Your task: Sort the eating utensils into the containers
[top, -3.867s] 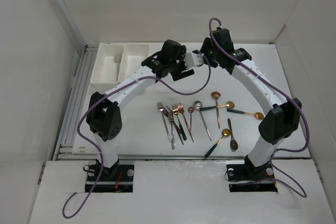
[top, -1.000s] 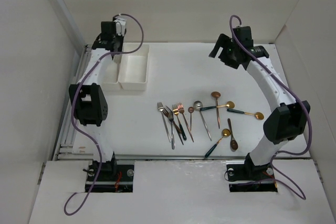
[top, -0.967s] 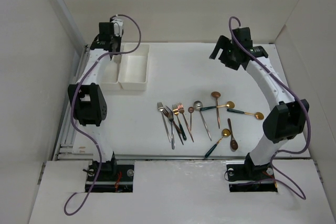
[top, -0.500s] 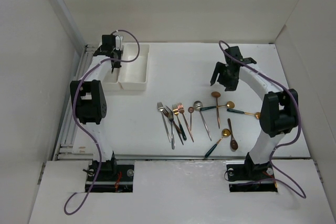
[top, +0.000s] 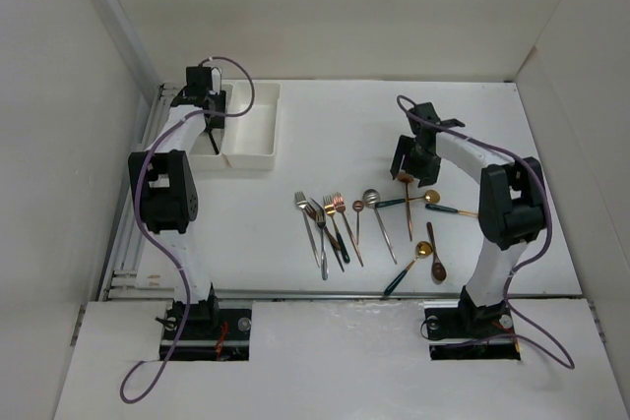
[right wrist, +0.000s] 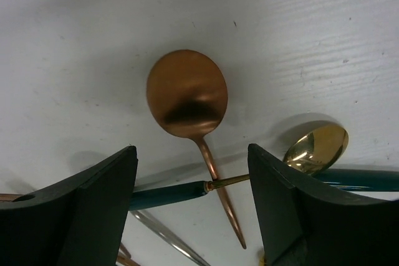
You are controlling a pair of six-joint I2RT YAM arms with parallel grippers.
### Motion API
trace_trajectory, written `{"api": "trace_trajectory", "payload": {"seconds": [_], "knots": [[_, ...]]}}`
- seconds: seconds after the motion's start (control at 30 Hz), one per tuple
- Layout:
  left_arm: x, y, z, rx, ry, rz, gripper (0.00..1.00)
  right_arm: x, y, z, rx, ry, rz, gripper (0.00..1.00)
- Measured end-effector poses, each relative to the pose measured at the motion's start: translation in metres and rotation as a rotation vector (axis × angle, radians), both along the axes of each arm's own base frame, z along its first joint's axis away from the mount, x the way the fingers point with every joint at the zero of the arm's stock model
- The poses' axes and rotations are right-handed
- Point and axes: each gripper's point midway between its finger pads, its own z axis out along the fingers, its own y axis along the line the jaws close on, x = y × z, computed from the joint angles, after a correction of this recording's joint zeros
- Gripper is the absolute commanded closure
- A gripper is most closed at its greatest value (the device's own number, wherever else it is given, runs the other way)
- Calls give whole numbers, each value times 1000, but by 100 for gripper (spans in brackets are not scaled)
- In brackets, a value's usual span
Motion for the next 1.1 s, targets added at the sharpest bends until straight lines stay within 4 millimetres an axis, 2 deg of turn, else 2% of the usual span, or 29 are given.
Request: {"api": "trace_trajectory", "payload": {"seconds": [0.07,0.1,0.13,0.2,0.23,0.27,0.37,0.4,0.5,0.53,0.6,0.63,0.7,0.87,1.0,1.07,1.1], "knots": [[-1,4,9,16,-11,18,47,-7,-1,-7,-12,21,2,24],[0,5,16,23,-25,25,39,-11,-1,-10,-15,32,5,24],[1,7,27,30,-43,34,34,-14,-2,-13,-18,41,5,24],[6,12,59,42,-111,63,21,-18,-3,-18,-22,57,5,29],[8,15,79,40,-158,93,8,-18,-3,-21,-23,61,6,31],[9,17,99,40,-203,118,2,-18,-2,-24,-25,64,6,38],[7,20,170,-6,-370,191,0,-14,-3,-30,-39,71,7,50],[3,19,194,-27,-425,203,0,-13,-3,-30,-43,67,5,59],[-11,15,259,-95,-564,220,0,-8,-4,-30,-55,60,11,72],[-15,12,277,-119,-602,215,0,-7,-5,-30,-59,58,11,83],[-24,5,303,-163,-652,190,0,-2,-6,-29,-70,53,22,95],[-29,1,310,-181,-660,172,0,2,-5,-29,-70,45,19,100],[-36,-9,314,-211,-650,128,0,10,-5,-28,-80,30,27,100],[-43,-38,299,-259,-558,-42,3,35,-9,-20,-132,-38,20,100],[-49,-67,273,-270,-477,-164,7,68,-9,7,-177,-196,-5,100],[-56,-90,250,-274,-414,-241,7,84,-4,30,-196,-305,-19,100],[-63,-108,231,-275,-362,-302,4,92,0,44,-194,-365,-29,100]]}}
